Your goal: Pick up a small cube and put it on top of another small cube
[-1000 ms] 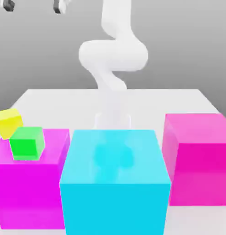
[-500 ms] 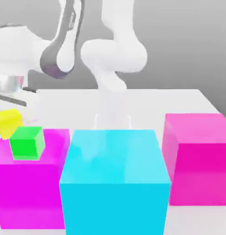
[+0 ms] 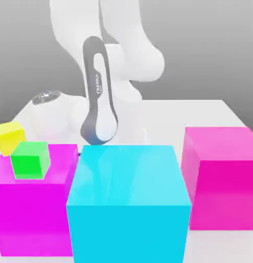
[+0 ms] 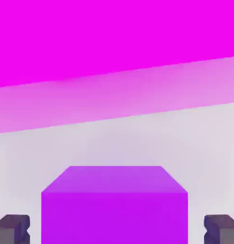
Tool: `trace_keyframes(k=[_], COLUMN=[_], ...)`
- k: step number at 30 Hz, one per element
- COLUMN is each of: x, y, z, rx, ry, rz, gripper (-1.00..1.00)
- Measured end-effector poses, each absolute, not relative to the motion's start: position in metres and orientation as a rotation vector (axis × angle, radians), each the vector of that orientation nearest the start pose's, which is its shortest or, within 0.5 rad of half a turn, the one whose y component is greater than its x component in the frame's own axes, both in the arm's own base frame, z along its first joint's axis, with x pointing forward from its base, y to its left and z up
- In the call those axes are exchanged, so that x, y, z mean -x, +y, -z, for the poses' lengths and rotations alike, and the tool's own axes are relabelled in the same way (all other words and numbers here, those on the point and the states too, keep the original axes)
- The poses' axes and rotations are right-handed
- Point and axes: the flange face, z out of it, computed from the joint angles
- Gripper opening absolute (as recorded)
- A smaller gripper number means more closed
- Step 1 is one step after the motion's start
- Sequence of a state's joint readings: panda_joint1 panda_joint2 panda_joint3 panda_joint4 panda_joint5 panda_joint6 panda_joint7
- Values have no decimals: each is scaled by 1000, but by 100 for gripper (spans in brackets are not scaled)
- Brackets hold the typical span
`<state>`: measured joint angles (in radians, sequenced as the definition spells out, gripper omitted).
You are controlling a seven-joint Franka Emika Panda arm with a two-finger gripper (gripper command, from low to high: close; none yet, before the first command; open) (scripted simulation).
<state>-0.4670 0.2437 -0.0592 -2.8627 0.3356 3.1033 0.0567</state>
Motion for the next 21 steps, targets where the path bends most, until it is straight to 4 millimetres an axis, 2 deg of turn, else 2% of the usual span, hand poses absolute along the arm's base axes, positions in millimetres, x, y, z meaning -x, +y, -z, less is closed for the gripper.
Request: trace_keyframes(k=[4,12,14,16,21], x=[-275,-275,-257,-243,-235], y=[-194,-195,-219,-257,-329], z=[-133,-190,-186,-187,-206], rx=[2819,2813,2744,2654,2529], ry=[1387,1393,1498,1629,1787], rz=[0,-12,-98,-149,-224], gripper=[-100,-100,-100,-100,-100])
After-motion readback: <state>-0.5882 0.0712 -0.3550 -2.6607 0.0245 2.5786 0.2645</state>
